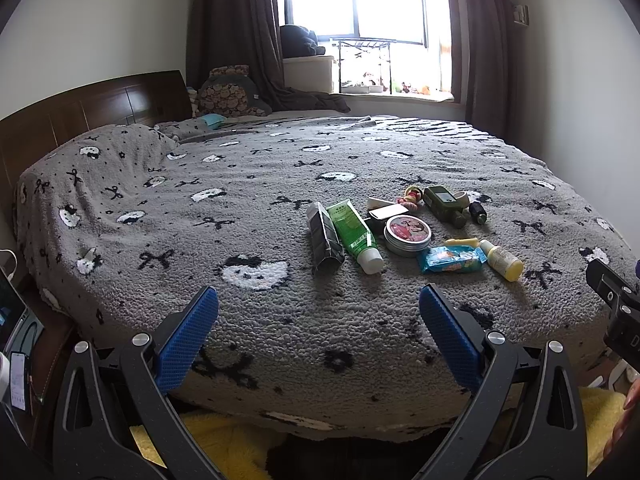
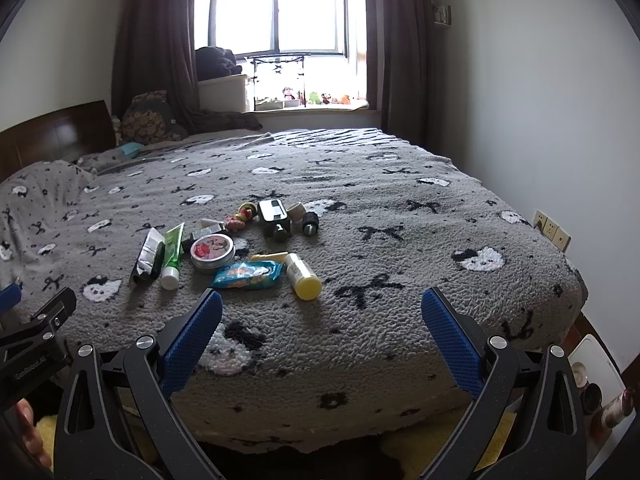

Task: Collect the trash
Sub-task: 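Move both tools toward the toiletries on the bed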

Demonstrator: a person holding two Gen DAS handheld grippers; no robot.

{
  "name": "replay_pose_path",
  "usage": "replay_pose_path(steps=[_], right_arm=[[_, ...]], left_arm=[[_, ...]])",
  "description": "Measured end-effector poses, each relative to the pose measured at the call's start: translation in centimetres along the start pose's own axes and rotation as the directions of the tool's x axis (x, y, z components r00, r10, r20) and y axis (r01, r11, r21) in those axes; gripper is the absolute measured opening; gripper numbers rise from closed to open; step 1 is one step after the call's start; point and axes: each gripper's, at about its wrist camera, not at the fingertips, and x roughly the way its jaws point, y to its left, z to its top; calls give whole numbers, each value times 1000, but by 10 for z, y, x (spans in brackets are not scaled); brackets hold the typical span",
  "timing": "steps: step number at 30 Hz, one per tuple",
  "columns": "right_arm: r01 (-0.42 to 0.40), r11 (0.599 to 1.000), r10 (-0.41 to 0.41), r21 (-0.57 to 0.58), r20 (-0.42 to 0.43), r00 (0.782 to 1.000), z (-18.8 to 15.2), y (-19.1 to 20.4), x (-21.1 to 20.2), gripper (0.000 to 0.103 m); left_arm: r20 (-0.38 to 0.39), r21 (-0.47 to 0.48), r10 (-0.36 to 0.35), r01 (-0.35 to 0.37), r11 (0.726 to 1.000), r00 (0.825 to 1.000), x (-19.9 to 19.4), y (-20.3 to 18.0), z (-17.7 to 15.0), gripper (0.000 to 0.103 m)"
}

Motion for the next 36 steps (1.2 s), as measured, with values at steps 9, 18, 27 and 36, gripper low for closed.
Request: replay_pose_path(steps=[9,18,27,36], right_arm=[[-5,1000,5,0,2,1000,1,0,-1,100],[-10,1000,10,6,2,1000,-1,0,-1,100],[-14,1000,14,7,6,1000,-2,0,-1,100],[-43,999,42,20,45,998,-6,-5,-3,100]], left_arm=[[2,-6,0,0,1000,1000,-1,2,0,95],[1,-7,0,0,1000,1000,-1,2,0,95],[-1,-9,0,0,1000,1000,-1,2,0,95],[5,-23,10,-10,1000,1000,1,8,-1,95]])
